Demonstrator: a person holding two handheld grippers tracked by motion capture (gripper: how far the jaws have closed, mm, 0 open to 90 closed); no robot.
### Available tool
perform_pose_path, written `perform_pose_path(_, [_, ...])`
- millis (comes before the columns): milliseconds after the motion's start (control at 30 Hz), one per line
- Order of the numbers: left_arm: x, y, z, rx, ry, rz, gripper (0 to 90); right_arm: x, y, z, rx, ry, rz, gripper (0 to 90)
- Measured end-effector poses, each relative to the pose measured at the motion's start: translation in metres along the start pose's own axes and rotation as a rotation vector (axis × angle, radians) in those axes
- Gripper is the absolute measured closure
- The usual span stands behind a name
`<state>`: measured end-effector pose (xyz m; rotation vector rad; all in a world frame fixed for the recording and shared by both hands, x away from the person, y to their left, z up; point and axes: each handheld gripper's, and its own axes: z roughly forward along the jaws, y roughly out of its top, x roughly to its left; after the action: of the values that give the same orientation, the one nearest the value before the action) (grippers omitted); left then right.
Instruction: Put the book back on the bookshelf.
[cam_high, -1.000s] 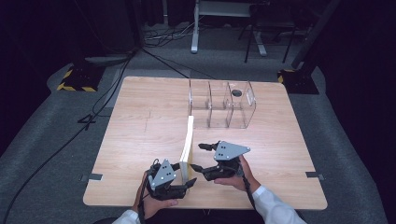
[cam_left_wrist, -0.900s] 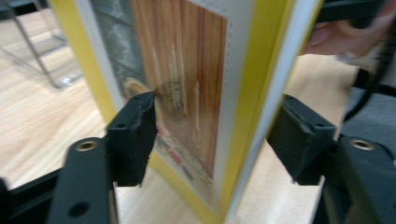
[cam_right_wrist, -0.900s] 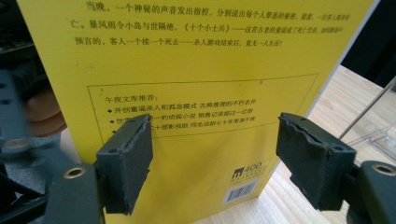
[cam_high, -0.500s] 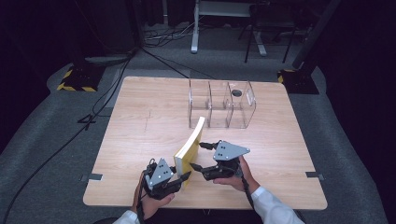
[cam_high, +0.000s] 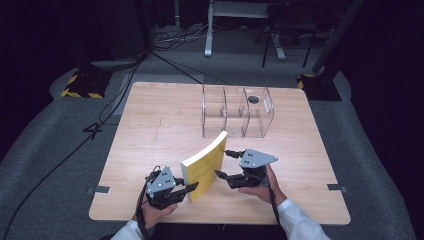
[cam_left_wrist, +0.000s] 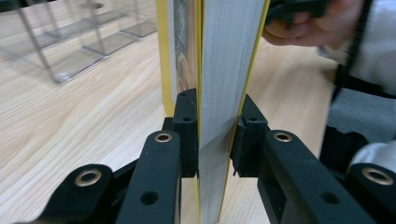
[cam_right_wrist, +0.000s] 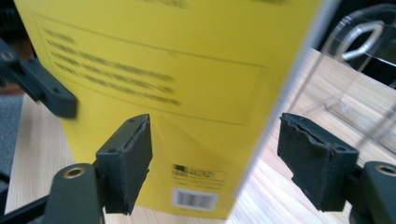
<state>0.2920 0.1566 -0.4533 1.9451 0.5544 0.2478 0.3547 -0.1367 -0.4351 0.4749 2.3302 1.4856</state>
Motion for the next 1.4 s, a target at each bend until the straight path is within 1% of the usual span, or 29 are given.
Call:
perform_pose_path(100, [-0.001,0.003,0.003,0.011,-0.045,0.042,75.4,-0.01,-0.006,-0.008,0.017,0.006,-0.007,25.2])
perform_pose_path(167, [-0.002,0.005,0.005,0.019,-0.074,0.068,75.4,-0.015,-0.008,-0.013,0.004,0.027,-0.003,23.8])
perform_pose_path(200, [-0.002,0.007,0.007,0.025,-0.084,0.08,75.4,-0.018,-0.009,-0.014,-0.001,0.046,-0.005,22.0])
perform_pose_path(233, [-0.002,0.008,0.007,0.026,-0.088,0.089,75.3,-0.021,-0.011,-0.016,-0.016,0.076,-0.017,22.4])
perform_pose_path(267, [-0.002,0.009,0.009,0.034,-0.098,0.101,75.3,-0.023,-0.012,-0.016,-0.021,0.09,-0.026,22.5])
perform_pose_path(300, [-0.002,0.01,0.01,0.033,-0.103,0.104,75.3,-0.026,-0.015,-0.016,-0.017,0.106,-0.043,22.0])
perform_pose_path(333, [-0.001,0.01,0.011,0.035,-0.109,0.108,75.3,-0.028,-0.017,-0.015,-0.016,0.116,-0.046,21.7])
perform_pose_path(433, [0.004,0.012,0.014,0.035,-0.137,0.102,75.2,-0.036,-0.022,-0.011,-0.011,0.177,-0.015,21.3])
perform_pose_path(467, [0.004,0.012,0.014,0.035,-0.137,0.102,75.2,-0.036,-0.022,-0.011,-0.011,0.177,-0.015,21.3])
perform_pose_path(500, [0.006,0.012,0.015,0.033,-0.139,0.097,75.2,-0.039,-0.023,-0.008,-0.018,0.197,-0.007,21.2])
perform_pose_path(533, [0.01,0.013,0.016,0.031,-0.135,0.096,75.2,-0.041,-0.024,-0.006,-0.029,0.227,0.005,29.5])
perform_pose_path(567, [0.01,0.013,0.016,0.031,-0.135,0.096,75.2,-0.041,-0.024,-0.006,-0.029,0.227,0.005,29.5])
perform_pose_path(600, [0.013,0.014,0.016,0.029,-0.132,0.097,75.2,-0.041,-0.024,-0.006,-0.037,0.245,0.002,36.0])
perform_pose_path(633, [0.015,0.013,0.017,0.027,-0.13,0.091,75.2,-0.039,-0.024,-0.007,-0.048,0.251,-0.007,38.6])
perform_pose_path(700, [0.02,0.013,0.016,0.022,-0.113,0.09,75.2,-0.037,-0.023,-0.008,-0.042,0.219,-0.025,43.1])
perform_pose_path(733, [0.022,0.012,0.015,0.021,-0.101,0.096,75.1,-0.038,-0.024,-0.01,-0.047,0.224,-0.022,46.9])
perform_pose_path(767, [0.023,0.011,0.014,0.017,-0.098,0.09,74.9,-0.04,-0.025,-0.011,-0.052,0.237,-0.013,50.2])
perform_pose_path(800, [0.024,0.011,0.015,0.015,-0.1,0.091,74.7,-0.042,-0.026,-0.013,-0.053,0.255,-0.01,52.2])
perform_pose_path(867, [0.024,0.011,0.016,0.02,-0.086,0.098,73.3,-0.042,-0.027,-0.017,-0.055,0.261,-0.012,55.2])
perform_pose_path(900, [0.024,0.013,0.016,0.029,-0.077,0.113,72.4,-0.041,-0.028,-0.018,-0.056,0.263,-0.018,56.5])
perform_pose_path(1000, [0.023,0.013,0.017,0.037,-0.062,0.115,67.7,-0.04,-0.031,-0.026,-0.057,0.294,-0.039,62.3])
perform_pose_path(1067, [0.022,0.014,0.018,0.043,-0.071,0.125,66.8,-0.037,-0.032,-0.033,-0.053,0.323,-0.067,64.4])
perform_pose_path(1100, [0.021,0.014,0.018,0.047,-0.079,0.136,66.8,-0.035,-0.033,-0.036,-0.055,0.327,-0.079,65.3])
perform_pose_path(1133, [0.021,0.014,0.018,0.047,-0.079,0.136,67.7,-0.035,-0.033,-0.036,-0.055,0.327,-0.079,65.3])
perform_pose_path(1167, [0.019,0.015,0.017,0.055,-0.096,0.147,69.0,-0.031,-0.035,-0.041,-0.061,0.337,-0.093,65.5])
perform_pose_path(1200, [0.019,0.016,0.017,0.057,-0.102,0.153,69.7,-0.03,-0.035,-0.041,-0.059,0.344,-0.102,65.6])
perform_pose_path(1267, [0.019,0.016,0.017,0.059,-0.116,0.155,71.3,-0.03,-0.033,-0.041,-0.051,0.351,-0.116,65.0])
perform_pose_path(1333, [0.019,0.015,0.017,0.056,-0.124,0.157,73.5,-0.03,-0.032,-0.039,-0.051,0.345,-0.113,64.0])
perform_pose_path(1400, [0.019,0.015,0.018,0.052,-0.119,0.157,74.7,-0.035,-0.034,-0.036,-0.069,0.35,-0.085,66.2])
